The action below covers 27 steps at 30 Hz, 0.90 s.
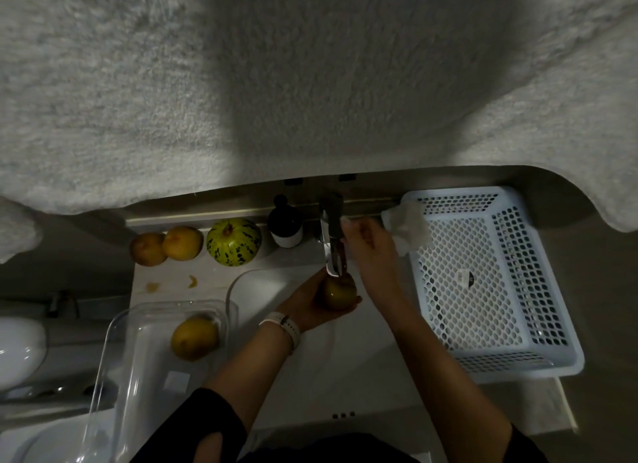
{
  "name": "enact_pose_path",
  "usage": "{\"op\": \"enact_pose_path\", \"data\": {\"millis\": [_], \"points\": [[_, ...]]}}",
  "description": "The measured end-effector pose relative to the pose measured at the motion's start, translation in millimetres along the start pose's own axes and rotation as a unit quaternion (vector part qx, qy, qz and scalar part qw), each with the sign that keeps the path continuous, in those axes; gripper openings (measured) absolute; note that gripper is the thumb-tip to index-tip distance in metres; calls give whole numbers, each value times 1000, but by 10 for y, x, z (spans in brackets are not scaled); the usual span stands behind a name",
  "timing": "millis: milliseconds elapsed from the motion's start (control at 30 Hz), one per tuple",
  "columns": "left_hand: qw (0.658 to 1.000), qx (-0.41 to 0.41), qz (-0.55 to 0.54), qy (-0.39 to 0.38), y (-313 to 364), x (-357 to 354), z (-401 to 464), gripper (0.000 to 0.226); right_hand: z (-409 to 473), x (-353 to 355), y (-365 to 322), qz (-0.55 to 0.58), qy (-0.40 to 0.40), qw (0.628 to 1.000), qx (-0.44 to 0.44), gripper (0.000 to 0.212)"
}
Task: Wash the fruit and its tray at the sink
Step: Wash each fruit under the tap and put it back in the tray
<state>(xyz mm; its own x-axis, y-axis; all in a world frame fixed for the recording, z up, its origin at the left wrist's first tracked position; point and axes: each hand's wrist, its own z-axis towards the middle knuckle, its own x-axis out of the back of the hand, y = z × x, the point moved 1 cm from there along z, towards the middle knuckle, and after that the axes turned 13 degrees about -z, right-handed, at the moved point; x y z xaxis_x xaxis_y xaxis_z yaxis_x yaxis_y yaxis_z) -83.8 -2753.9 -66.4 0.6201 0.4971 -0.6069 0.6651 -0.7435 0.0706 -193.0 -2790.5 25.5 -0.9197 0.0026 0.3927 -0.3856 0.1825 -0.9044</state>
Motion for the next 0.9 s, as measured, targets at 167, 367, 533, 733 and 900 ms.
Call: {"op": "enact_pose_path", "data": {"millis": [167,367,533,733,900], "points": [[997,1,-82,7,-10,62,-101,43,3,0,63,-32,-16,999,-31,25],[986,-11,-164,24,-37,288,-256,59,-26,-29,-34,-121,47,991,-14,21],[982,-46,-179,25,2,484,-404,54,56,-324,-442,-147,7,984,95,19],[987,-85,-132,23,103,570,-590,62,395,-761,-581,83,-150,980,-103,33],[985,-98,-143,-3,152,570,-661,50,427,-796,-530,203,-185,948,-162,35]]}}
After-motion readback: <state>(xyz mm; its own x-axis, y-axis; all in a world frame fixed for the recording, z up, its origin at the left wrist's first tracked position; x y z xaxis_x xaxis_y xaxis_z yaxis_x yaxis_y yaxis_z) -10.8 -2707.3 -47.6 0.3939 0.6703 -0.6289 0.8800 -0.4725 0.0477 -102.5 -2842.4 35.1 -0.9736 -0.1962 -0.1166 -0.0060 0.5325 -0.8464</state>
